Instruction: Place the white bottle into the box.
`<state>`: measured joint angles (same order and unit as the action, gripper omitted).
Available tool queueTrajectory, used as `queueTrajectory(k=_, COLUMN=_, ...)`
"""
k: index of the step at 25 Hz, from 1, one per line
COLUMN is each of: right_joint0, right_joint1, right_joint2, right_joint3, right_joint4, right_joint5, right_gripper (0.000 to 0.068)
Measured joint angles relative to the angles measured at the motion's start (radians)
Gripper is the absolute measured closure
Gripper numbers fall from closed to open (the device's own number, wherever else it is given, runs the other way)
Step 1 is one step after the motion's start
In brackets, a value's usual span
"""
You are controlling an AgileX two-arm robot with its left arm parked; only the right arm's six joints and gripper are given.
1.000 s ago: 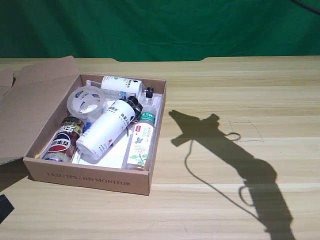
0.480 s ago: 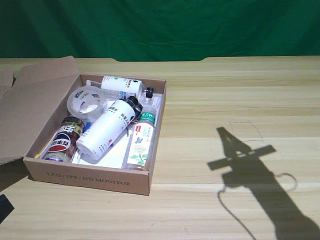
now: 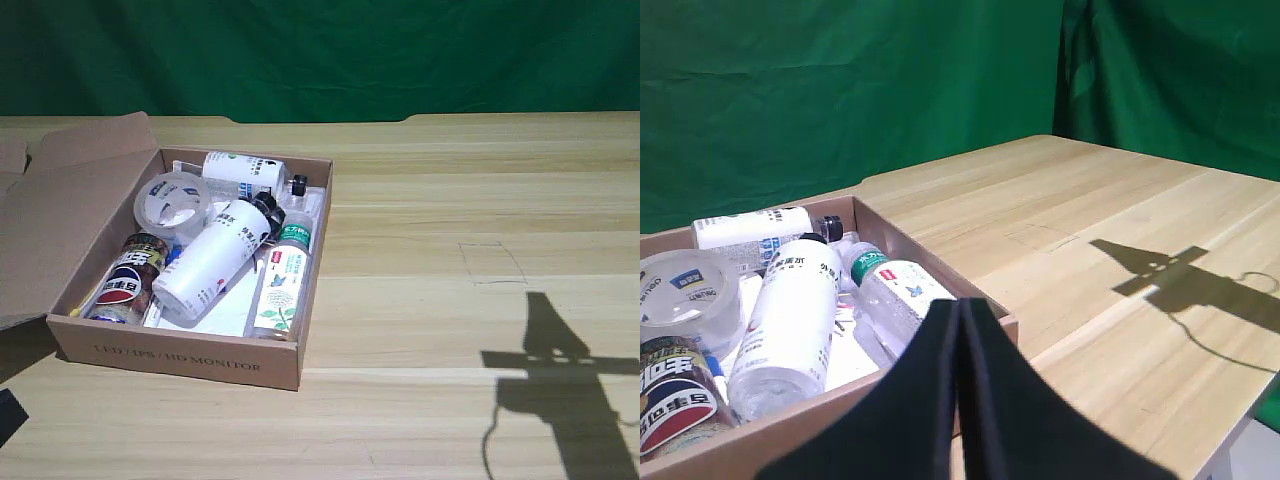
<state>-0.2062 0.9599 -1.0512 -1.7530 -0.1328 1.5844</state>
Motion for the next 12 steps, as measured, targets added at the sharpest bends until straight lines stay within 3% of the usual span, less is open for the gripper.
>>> queueTrajectory(k=12, right_joint0=0.028, right_joint1=-0.455, right_joint2=0.523, right_joint3=0.005, right_joint4=0.054, right_joint5=-0.021, right_gripper=0.0680)
